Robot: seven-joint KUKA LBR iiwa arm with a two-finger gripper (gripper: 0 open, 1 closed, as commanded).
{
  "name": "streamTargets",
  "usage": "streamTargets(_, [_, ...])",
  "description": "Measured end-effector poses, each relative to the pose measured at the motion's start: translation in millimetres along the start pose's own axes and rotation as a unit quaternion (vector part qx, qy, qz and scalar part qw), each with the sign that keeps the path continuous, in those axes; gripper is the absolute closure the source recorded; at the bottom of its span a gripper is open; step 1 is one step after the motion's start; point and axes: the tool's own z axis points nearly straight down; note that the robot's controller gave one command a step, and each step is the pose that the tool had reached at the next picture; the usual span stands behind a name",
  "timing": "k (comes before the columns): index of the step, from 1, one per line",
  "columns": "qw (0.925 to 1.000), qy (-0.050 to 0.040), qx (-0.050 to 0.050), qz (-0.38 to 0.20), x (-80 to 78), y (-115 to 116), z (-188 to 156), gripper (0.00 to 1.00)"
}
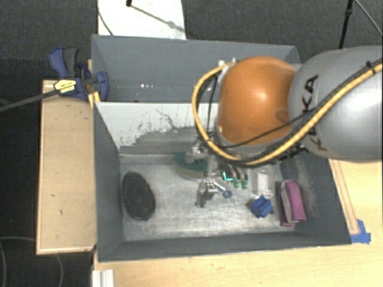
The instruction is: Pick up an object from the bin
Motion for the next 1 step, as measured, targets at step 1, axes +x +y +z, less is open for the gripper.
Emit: streamTargets(1, [0.9981, -0.0008, 0.001, -0.061, -52.5, -14.0, 81.8, 0.0])
